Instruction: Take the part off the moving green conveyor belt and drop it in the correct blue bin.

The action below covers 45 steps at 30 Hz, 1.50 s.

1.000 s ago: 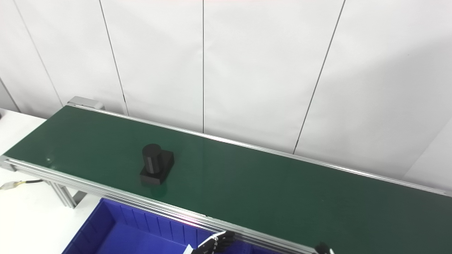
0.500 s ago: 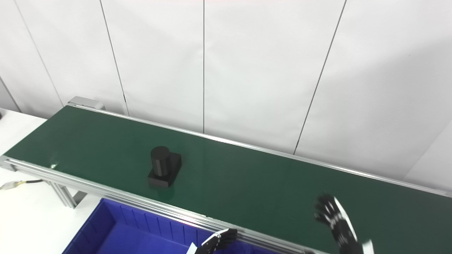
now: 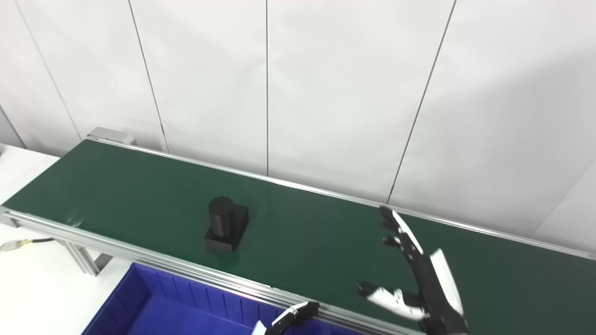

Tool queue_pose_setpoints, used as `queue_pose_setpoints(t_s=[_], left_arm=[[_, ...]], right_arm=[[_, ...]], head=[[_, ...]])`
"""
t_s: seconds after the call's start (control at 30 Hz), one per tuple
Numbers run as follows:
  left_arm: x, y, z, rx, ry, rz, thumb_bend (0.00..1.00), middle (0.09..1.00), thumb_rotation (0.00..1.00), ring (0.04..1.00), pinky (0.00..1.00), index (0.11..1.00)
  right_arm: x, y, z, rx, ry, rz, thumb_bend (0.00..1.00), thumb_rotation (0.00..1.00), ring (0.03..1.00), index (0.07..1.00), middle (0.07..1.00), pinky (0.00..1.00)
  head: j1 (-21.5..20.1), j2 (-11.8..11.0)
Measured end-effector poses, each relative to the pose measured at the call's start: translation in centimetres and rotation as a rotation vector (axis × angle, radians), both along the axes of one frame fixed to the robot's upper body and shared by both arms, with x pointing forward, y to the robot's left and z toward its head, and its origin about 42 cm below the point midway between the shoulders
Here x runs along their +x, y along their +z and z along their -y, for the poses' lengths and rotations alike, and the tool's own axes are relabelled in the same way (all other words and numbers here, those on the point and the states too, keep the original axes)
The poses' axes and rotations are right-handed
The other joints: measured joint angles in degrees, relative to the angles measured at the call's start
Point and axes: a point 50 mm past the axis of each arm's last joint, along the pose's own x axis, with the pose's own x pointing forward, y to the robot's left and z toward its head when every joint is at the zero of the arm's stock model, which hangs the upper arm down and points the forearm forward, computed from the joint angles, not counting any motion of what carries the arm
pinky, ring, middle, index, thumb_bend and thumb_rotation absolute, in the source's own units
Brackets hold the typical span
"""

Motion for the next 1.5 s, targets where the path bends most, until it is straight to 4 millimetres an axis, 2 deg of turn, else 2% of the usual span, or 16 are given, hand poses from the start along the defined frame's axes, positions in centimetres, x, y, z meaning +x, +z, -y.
queue_pose_setpoints(t_s=[0.07, 0.13, 0.27, 0.3, 0.33, 0.4, 0.5, 0.67, 0.83, 1.0, 1.33, 1.5], left_arm=[[0.1, 0.1, 0.0, 0.002, -0.002, 0.007, 0.95, 0.795, 0.73, 0.785, 0.78, 0.805], [0.2, 0.1, 0.0, 0.002, -0.001, 0.01, 0.95, 0.799, 0.73, 0.79, 0.79, 0.81], [0.1, 0.0, -0.2, 0.008, 0.003, 0.013, 0.93, 0.804, 0.73, 0.797, 0.81, 0.81], [0.1, 0.0, -0.2, 0.008, 0.005, 0.014, 0.93, 0.804, 0.73, 0.798, 0.81, 0.811], [0.0, 0.0, -0.3, 0.009, 0.006, 0.014, 0.93, 0.81, 0.74, 0.807, 0.82, 0.816], [0.0, -0.1, -0.5, 0.011, 0.005, 0.012, 0.94, 0.815, 0.75, 0.814, 0.83, 0.82], [0.1, -0.2, -0.9, 0.009, 0.013, 0.002, 0.93, 0.825, 0.76, 0.828, 0.84, 0.829], [0.0, -0.2, -1.2, 0.015, 0.002, 0.005, 0.91, 0.827, 0.77, 0.834, 0.85, 0.838], [0.0, -0.3, -2.0, 0.031, 0.003, 0.006, 0.91, 0.796, 0.8, 0.803, 0.83, 0.8], [0.2, -0.4, -2.3, 0.026, 0.015, -0.002, 0.9, 0.792, 0.83, 0.81, 0.85, 0.791], [-0.5, 0.0, -2.2, 0.003, 0.025, 0.005, 0.85, 0.754, 0.86, 0.757, 0.77, 0.753], [-0.7, 0.2, -1.9, 0.007, 0.008, 0.019, 0.86, 0.73, 0.87, 0.732, 0.73, 0.728]], right_arm=[[0.8, 0.4, -0.5, -0.018, 0.011, 0.004, 0.82, 0.7, 0.897, 0.949, 0.943, 0.8], [1.5, 0.4, -0.9, -0.034, 0.015, -0.004, 0.8, 0.66, 0.897, 0.952, 0.95, 0.81], [2.5, -0.2, -2.3, -0.087, 0.013, -0.043, 0.84, 0.71, 0.846, 0.954, 0.936, 0.7], [2.8, -0.3, -2.7, -0.1, 0.014, -0.048, 0.84, 0.71, 0.845, 0.954, 0.936, 0.7], [3.1, -0.5, -3.2, -0.114, 0.016, -0.056, 0.85, 0.71, 0.85, 0.953, 0.93, 0.72], [3.7, -0.6, -3.9, -0.126, 0.019, -0.063, 0.85, 0.72, 0.854, 0.953, 0.926, 0.73], [4.7, -0.8, -5.1, -0.15, 0.012, -0.066, 0.84, 0.7, 0.873, 0.957, 0.937, 0.76], [5.6, -1.2, -6.5, -0.181, 0.005, -0.072, 0.84, 0.7, 0.88, 0.963, 0.948, 0.76], [6.8, -2.2, -7.7, -0.254, -0.005, -0.092, 0.88, 0.71, 0.869, 0.982, 0.952, 0.73], [8.6, -2.9, -8.6, -0.299, -0.016, -0.116, 0.89, 0.7, 0.877, 0.982, 0.959, 0.75], [11.0, -3.9, -10.5, -0.328, -0.02, -0.176, 0.92, 0.66, 0.878, 0.992, 0.963, 0.72], [12.3, -4.4, -11.4, -0.347, -0.033, -0.213, 0.94, 0.62, 0.912, 0.999, 0.973, 0.8]], head=[[-1.84, 0.09], [-1.85, 0.09], [-5.35, 0.09], [-5.36, 0.09], [-7.19, 0.0], [-7.21, 0.0], [-11.5, 0.44], [-13.88, 0.7], [-16.78, 1.14], [-17.84, 1.49], [-18.72, 2.81], [-18.63, 3.69]])
